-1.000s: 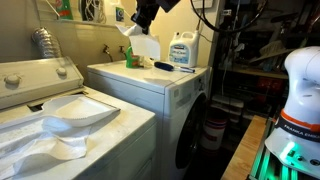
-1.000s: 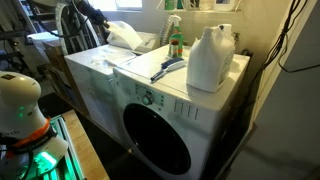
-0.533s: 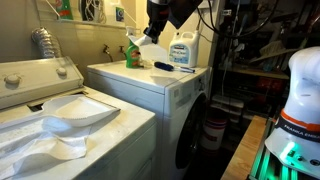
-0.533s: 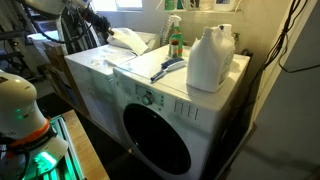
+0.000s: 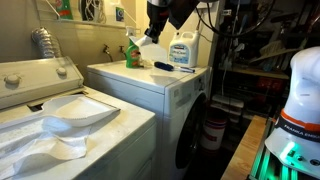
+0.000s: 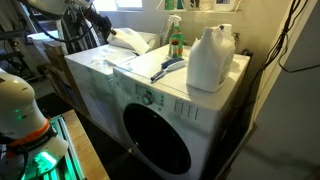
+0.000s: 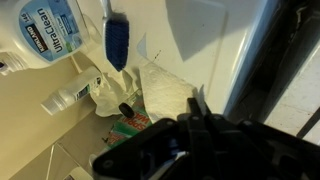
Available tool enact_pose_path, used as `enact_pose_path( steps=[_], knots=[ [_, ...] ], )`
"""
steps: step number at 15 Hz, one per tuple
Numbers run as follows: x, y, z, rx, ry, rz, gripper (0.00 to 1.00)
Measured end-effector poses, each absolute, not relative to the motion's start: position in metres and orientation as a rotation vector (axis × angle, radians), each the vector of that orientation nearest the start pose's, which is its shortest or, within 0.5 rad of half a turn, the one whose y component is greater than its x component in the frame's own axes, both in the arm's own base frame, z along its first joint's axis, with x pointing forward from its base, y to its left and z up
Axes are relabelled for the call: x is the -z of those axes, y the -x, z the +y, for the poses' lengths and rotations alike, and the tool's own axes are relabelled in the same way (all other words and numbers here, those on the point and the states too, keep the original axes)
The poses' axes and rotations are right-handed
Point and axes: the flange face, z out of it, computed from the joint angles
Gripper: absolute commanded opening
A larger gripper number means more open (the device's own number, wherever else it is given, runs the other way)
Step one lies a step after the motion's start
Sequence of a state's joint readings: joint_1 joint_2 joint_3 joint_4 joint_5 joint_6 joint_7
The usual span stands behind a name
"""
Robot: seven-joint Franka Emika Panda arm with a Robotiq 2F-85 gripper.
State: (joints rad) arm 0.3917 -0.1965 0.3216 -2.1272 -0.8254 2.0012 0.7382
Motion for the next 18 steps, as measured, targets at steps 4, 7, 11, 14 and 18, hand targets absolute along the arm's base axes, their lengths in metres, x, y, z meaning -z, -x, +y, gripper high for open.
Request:
enact_pose_path(
  steps=[4, 7, 11, 14, 18],
  knots=[
    [-0.502, -0.437, 0.273, -0.721, -2.408, 0.502, 0.00],
    [-0.486, -0.451, 0.250, -0.708, -2.411, 0.624, 0.00],
    [-0.464, -0.462, 0.221, -0.675, -2.391, 0.739, 0.00],
    [-0.453, -0.467, 0.203, -0.657, -2.357, 0.800, 0.00],
    [-0.439, -0.468, 0.185, -0.623, -2.349, 0.846, 0.00]
  ],
)
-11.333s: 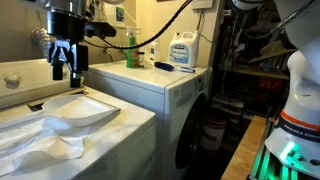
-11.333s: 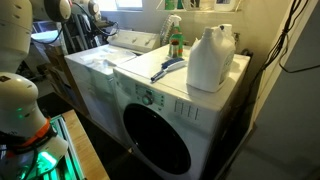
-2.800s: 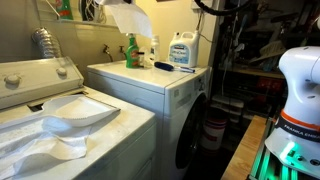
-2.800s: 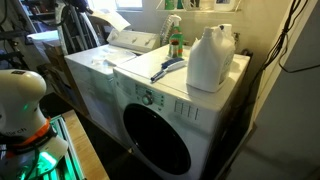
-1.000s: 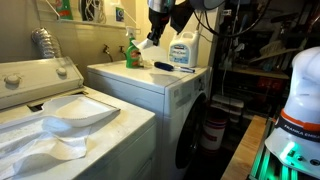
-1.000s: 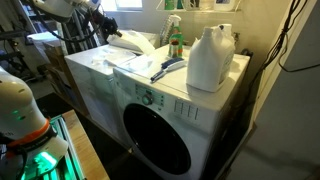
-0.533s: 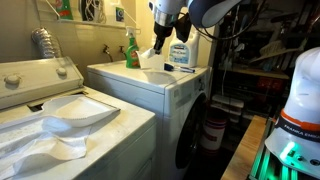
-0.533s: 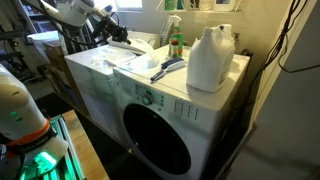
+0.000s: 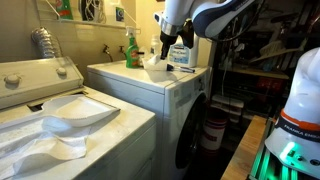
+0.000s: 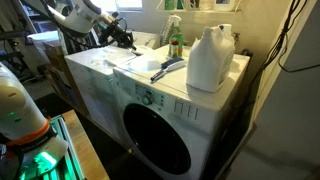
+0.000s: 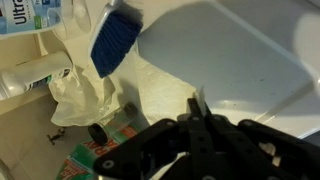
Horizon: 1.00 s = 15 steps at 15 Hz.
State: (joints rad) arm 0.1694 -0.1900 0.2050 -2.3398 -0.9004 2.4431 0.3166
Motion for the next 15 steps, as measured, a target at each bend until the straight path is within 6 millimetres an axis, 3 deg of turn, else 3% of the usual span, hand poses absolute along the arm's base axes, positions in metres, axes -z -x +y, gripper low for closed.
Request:
enact_pose_path(
  steps=[8, 15],
  knots=[
    [-0.411, -0.469, 0.165, -0.555, -2.427, 0.900, 0.00],
    [-0.393, -0.475, 0.164, -0.495, -2.589, 0.942, 0.00]
  ],
)
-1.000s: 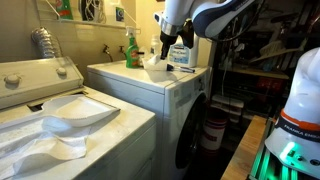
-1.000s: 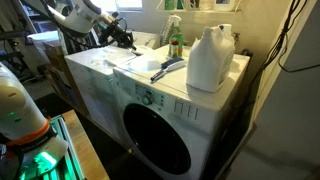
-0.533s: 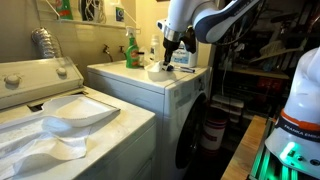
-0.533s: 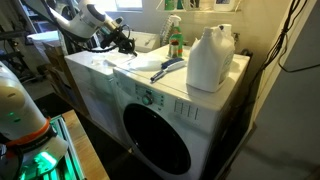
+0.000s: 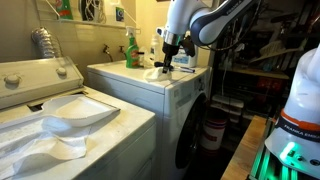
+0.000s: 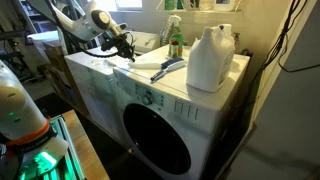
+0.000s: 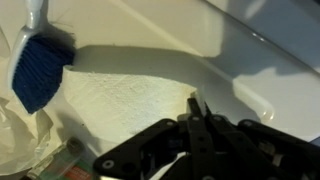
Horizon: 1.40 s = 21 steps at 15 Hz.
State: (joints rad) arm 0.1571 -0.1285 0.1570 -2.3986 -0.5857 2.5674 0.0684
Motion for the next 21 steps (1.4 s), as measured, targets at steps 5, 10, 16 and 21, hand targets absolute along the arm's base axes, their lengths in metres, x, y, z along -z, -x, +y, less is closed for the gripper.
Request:
enact_pose_path(
  steps=[5, 10, 16, 21],
  knots=[
    [-0.390, -0.476, 0.162, 0.545, 3.193, -1.092, 0.41],
    [-0.410, -0.481, 0.166, 0.558, 3.183, -1.017, 0.78],
    [-0.482, -0.475, 0.187, 0.435, 3.212, -0.810, 1.00],
    [-0.558, -0.470, 0.190, 0.424, 3.186, -0.433, 1.00]
  ],
)
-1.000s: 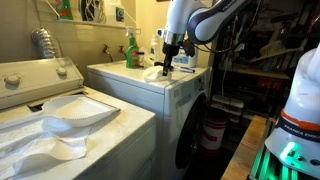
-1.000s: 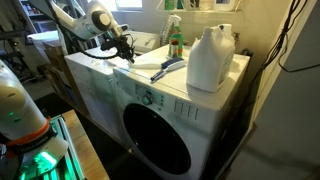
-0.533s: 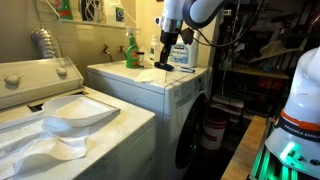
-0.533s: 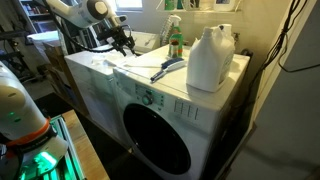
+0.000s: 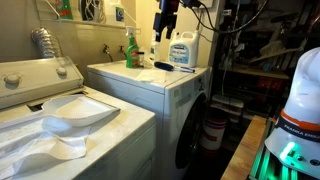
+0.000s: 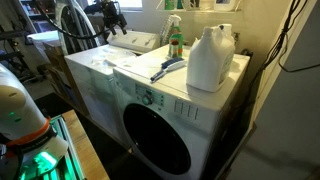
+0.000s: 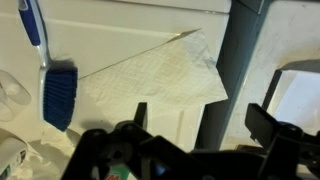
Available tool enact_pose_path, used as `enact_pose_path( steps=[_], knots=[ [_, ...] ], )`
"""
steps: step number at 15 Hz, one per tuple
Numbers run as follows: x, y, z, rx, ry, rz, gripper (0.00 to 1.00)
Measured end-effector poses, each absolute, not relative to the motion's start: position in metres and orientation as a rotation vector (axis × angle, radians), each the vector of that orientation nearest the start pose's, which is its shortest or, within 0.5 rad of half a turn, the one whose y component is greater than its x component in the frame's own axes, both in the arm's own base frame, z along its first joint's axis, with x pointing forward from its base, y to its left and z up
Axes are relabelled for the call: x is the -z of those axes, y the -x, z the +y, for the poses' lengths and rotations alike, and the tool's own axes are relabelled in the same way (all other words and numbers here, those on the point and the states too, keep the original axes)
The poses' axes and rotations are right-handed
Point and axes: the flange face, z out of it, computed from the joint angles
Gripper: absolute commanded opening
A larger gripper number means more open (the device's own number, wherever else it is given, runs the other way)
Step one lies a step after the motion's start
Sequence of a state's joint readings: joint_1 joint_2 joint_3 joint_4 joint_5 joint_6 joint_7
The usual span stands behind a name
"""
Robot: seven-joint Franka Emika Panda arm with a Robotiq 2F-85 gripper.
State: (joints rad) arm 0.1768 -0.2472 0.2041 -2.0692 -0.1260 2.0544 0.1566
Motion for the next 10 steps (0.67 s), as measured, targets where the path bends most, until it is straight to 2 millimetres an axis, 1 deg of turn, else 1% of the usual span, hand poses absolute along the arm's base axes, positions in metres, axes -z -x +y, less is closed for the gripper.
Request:
enact_pose_path(
  steps=[3, 4, 5, 10],
  knots=[
    [-0.597, -0.463, 0.178, 0.438, 3.164, -0.191, 1.00],
    [-0.606, -0.460, 0.173, 0.442, 3.144, -0.115, 1.00],
    [-0.611, -0.459, 0.172, 0.456, 3.138, -0.104, 1.00],
    [-0.605, -0.461, 0.176, 0.439, 3.143, -0.117, 1.00]
  ],
)
